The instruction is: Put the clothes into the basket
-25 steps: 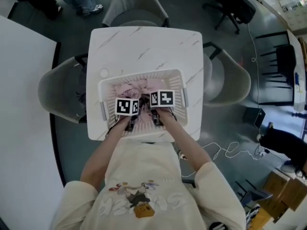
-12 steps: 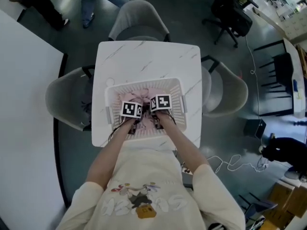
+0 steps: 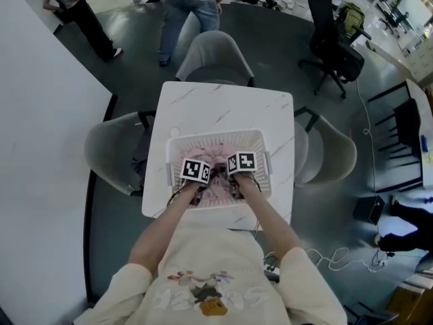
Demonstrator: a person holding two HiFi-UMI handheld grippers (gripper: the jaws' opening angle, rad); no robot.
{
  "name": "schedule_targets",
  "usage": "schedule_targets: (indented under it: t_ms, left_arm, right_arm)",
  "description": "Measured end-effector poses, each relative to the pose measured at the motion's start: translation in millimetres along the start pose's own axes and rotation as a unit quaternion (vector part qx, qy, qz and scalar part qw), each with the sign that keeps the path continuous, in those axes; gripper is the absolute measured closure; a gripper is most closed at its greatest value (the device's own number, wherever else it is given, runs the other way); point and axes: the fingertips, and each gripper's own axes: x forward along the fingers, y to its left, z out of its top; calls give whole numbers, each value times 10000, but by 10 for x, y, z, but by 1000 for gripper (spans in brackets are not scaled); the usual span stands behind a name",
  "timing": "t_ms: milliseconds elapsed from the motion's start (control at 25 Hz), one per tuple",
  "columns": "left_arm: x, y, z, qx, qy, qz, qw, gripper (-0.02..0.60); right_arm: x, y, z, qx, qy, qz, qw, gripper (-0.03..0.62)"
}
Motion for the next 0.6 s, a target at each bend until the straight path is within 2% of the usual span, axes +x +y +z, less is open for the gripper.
schedule_targets:
  t_ms: [200, 400, 520, 600]
  left_arm:
    - [-190, -76, 60, -102, -158, -183, 9997, 330]
    - [-374, -231, 136, -13, -300, -522, 9982, 312]
    - [-503, -276, 157, 46, -440, -504, 9978, 305]
    - [-600, -288, 211, 187, -601, -338, 9974, 305]
  right_arm:
    - [-155, 65, 41, 76, -124, 34, 9999, 243]
    - [-288, 115, 94, 123, -286, 87, 9995, 241]
    - [-361, 168, 98, 166, -338, 160, 9992, 234]
    - [-401, 207, 123, 264, -369, 221, 9987, 225]
